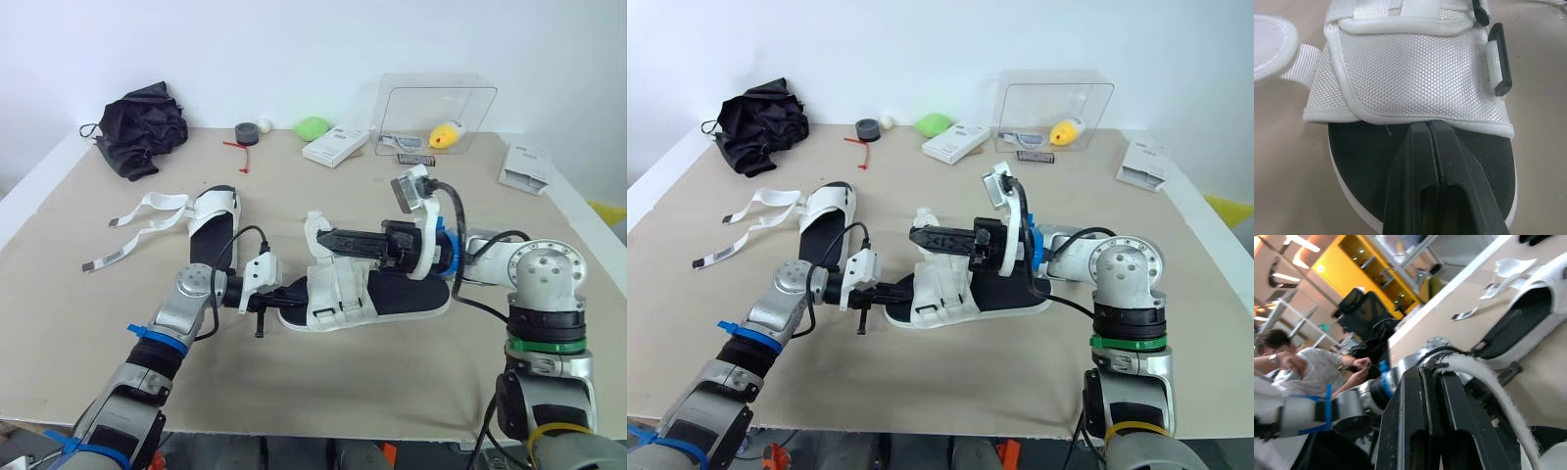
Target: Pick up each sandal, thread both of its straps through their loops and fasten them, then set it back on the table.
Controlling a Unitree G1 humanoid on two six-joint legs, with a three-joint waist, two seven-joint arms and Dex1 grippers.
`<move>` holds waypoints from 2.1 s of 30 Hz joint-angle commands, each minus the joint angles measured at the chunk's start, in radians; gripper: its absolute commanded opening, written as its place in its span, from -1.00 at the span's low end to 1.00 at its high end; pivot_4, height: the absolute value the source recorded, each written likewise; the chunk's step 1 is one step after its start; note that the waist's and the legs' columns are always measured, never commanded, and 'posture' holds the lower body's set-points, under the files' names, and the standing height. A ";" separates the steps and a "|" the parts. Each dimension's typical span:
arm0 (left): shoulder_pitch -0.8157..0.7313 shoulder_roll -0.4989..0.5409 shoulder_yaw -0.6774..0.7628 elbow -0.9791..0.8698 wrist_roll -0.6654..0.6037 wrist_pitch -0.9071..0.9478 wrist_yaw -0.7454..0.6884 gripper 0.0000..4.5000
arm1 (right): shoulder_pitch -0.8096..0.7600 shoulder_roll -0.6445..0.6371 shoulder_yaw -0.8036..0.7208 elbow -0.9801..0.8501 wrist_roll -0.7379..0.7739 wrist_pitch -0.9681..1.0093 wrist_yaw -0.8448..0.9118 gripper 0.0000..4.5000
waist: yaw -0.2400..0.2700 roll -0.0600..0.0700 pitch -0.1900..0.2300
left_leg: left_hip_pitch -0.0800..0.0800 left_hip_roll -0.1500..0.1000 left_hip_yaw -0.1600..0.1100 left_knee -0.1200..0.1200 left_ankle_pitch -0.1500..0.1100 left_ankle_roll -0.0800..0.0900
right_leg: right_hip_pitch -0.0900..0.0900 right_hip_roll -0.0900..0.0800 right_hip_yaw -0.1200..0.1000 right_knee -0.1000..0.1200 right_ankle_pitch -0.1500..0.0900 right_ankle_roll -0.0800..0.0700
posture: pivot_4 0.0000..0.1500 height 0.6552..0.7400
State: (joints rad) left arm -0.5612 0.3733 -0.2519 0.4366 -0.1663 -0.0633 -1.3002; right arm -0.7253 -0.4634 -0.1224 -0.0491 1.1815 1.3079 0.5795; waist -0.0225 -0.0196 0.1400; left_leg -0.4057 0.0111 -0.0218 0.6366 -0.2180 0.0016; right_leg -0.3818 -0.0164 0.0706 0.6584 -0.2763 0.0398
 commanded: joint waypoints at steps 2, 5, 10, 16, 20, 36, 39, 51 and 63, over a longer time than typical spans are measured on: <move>0.055 0.010 -0.078 0.077 0.075 0.046 -0.010 -1.00 | -0.052 0.030 0.000 0.121 -0.088 -0.054 -0.016 -0.97 | 0.001 0.000 0.000 | 0.000 0.000 0.000 0.000 0.000 0.000 | 0.000 0.000 0.000 0.000 0.000 0.000 | 1.00 1.00; 0.057 0.010 -0.077 0.073 0.075 0.049 -0.009 -1.00 | -0.079 0.043 -0.010 0.217 -0.149 -0.087 -0.022 -0.97 | 0.000 0.000 0.000 | 0.000 0.000 0.001 0.000 0.000 0.000 | 0.000 0.000 0.000 0.000 0.000 0.000 | 1.00 1.00; 0.068 0.019 -0.073 0.059 0.072 0.053 -0.007 -1.00 | -0.139 0.060 -0.101 0.424 -0.217 -0.151 -0.081 -0.97 | 0.000 0.000 0.000 | 0.000 0.000 0.001 0.000 0.000 0.000 | 0.000 0.000 0.000 0.000 0.000 0.000 | 1.00 1.00; 0.069 0.025 -0.072 0.058 0.071 0.055 -0.006 -1.00 | -0.151 0.078 -0.105 0.514 -0.299 -0.157 -0.128 -0.97 | -0.001 0.001 0.000 | 0.000 0.000 0.001 0.000 0.000 0.000 | 0.000 0.001 0.001 0.000 0.000 0.000 | 1.00 1.00; 0.066 0.026 -0.071 0.057 0.070 0.058 -0.004 -1.00 | -0.128 0.093 -0.087 0.527 -0.363 -0.151 -0.170 -0.97 | -0.002 0.001 0.000 | 0.001 0.001 0.001 0.000 0.000 0.000 | 0.000 0.002 0.001 0.000 0.001 0.000 | 1.00 1.00; 0.053 0.017 -0.073 0.073 0.074 0.052 -0.006 -1.00 | -0.342 -0.019 -0.139 0.670 -0.467 -0.178 -0.046 0.99 | -0.003 0.008 0.003 | 0.000 0.000 0.003 -0.001 0.000 0.001 | -0.001 0.001 0.002 0.000 0.001 0.001 | 1.00 1.00; 0.049 0.015 -0.073 0.078 0.075 0.050 -0.007 -1.00 | -0.402 -0.037 -0.078 0.695 -0.510 -0.203 0.044 0.99 | -0.003 0.008 0.003 | 0.001 0.000 0.003 -0.002 0.000 0.001 | -0.001 0.002 0.002 -0.001 0.000 0.000 | 1.00 1.00; 0.054 0.021 -0.065 0.071 0.075 0.051 -0.004 -1.00 | -0.476 0.015 0.175 0.724 -0.641 -0.142 0.283 0.99 | -0.001 0.008 0.003 | -0.001 0.000 0.002 -0.002 0.000 0.001 | -0.001 0.001 0.001 -0.001 0.001 -0.001 | 1.00 1.00; 0.065 0.032 -0.062 0.052 0.073 0.057 0.001 -1.00 | -0.470 0.130 0.225 0.791 -0.690 -0.154 0.395 0.99 | -0.003 0.008 0.003 | 0.000 0.000 0.001 -0.002 0.000 0.001 | -0.001 0.002 0.001 0.000 0.002 -0.003 | 1.00 1.00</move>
State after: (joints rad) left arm -0.5565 0.3801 -0.2486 0.4187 -0.1664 -0.0574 -1.3007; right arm -1.1754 -0.3361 0.1198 0.7416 0.4926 1.1682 0.9579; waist -0.0252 -0.0117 0.1428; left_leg -0.4057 0.0113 -0.0208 0.6346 -0.2180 0.0026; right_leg -0.3834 -0.0149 0.0712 0.6580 -0.2742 0.0368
